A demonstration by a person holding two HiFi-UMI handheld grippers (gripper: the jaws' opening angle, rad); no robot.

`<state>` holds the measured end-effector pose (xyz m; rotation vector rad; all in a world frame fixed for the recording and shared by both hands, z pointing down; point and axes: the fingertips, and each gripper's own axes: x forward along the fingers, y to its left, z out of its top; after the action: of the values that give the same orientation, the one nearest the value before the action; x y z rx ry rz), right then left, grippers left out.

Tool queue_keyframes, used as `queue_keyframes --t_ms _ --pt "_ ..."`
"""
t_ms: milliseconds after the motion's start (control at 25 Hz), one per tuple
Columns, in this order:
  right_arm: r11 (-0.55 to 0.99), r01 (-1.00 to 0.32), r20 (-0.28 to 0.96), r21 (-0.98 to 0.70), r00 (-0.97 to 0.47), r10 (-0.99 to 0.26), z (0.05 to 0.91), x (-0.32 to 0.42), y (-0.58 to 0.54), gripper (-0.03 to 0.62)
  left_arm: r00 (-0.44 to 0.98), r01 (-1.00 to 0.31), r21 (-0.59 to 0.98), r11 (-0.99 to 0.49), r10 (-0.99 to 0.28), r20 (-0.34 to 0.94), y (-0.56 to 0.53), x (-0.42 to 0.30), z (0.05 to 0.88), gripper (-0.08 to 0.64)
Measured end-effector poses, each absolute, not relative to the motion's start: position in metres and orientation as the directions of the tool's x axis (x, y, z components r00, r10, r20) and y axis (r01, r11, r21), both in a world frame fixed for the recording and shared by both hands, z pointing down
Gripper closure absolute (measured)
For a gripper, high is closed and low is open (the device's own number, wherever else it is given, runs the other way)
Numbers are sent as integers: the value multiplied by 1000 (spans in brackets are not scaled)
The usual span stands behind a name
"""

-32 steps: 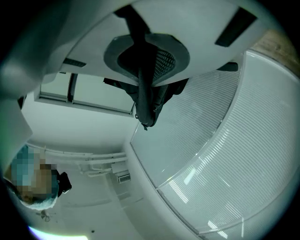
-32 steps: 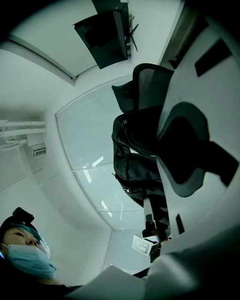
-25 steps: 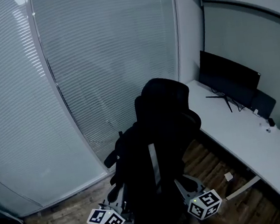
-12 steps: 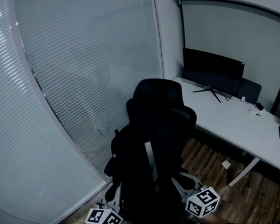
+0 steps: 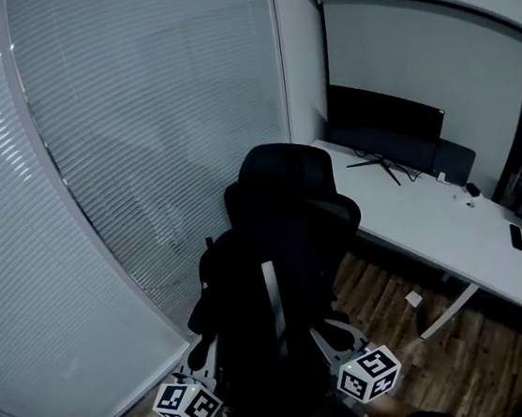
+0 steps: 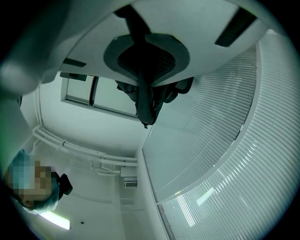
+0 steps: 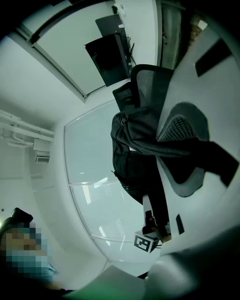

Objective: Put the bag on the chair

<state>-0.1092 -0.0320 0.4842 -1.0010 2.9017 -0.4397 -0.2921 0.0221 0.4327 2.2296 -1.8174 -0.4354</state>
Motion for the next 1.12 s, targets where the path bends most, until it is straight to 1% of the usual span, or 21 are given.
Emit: queue_keyframes --t_ms 720,1120 --pt "725 -603 102 -333 -787 -608 507 -135 -142 506 183 -923 343 -173 -983 -2 -97 -323 458 540" --pt "708 -615 133 -347 -780 -612 533 -133 -209 506 173 -935 322 -147 -983 55 -170 -322 484 540"
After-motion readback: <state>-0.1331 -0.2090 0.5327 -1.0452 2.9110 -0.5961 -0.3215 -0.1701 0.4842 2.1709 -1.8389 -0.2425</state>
